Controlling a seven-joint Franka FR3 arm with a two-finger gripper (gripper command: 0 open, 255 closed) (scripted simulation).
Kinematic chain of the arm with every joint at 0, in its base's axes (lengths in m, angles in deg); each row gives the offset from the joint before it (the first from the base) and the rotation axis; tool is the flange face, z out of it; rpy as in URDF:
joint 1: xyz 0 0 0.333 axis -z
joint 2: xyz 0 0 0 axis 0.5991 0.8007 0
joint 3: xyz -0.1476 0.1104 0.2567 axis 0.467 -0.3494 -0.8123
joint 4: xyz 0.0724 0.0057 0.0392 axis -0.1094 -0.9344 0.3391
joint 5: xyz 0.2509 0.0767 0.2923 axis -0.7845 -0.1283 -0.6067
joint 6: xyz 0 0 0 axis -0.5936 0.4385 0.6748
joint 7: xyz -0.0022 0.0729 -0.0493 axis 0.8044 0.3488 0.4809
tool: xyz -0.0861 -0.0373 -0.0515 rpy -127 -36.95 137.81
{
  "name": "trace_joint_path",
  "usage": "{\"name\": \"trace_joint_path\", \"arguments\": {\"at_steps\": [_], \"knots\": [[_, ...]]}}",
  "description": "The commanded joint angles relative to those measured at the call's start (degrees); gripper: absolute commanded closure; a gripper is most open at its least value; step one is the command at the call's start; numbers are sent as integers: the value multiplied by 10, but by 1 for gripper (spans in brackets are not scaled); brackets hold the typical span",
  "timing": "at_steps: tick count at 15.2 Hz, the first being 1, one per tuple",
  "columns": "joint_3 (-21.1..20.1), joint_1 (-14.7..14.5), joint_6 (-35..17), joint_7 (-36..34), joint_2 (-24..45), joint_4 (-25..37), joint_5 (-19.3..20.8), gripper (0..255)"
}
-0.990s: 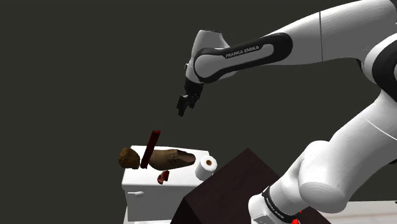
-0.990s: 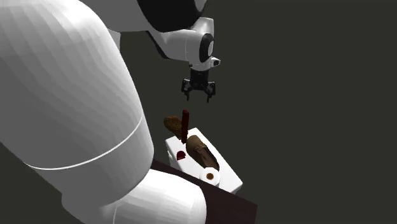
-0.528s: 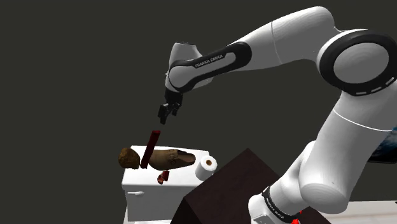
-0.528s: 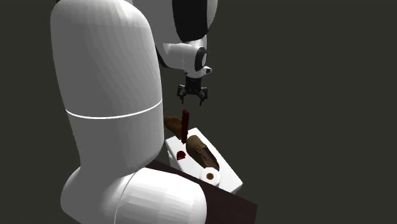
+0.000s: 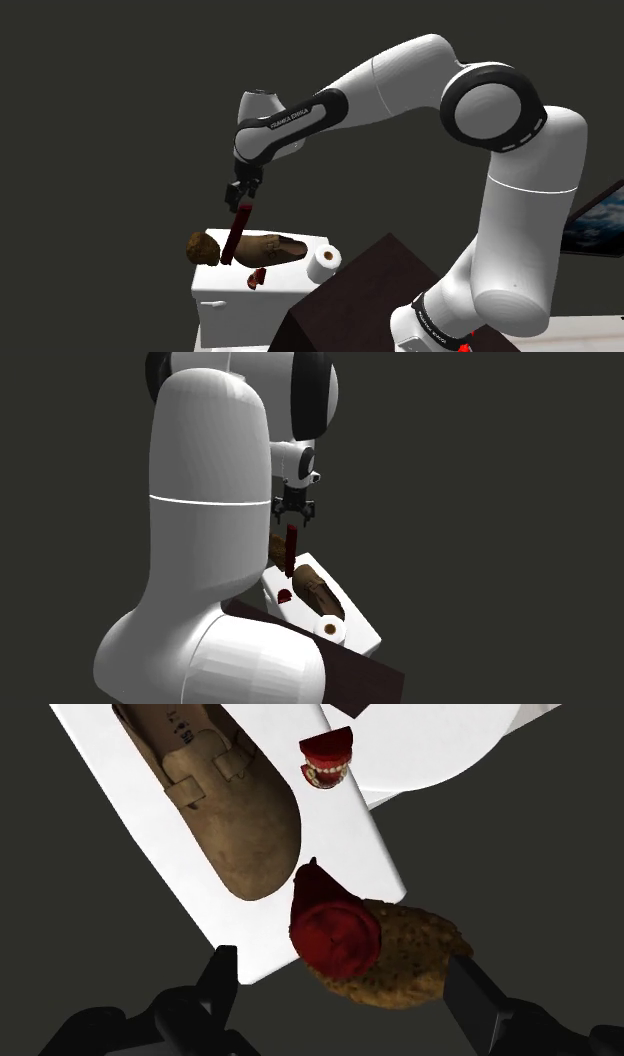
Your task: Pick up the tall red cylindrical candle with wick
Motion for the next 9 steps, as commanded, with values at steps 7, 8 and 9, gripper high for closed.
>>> {"name": "trace_joint_path", "arguments": {"at_steps": [7,8,9], "knots": [[0,-2,-34,3,40,6,0,0],[0,-2,-34,3,40,6,0,255],[0,-2,-33,3,40,7,0,255]]}}
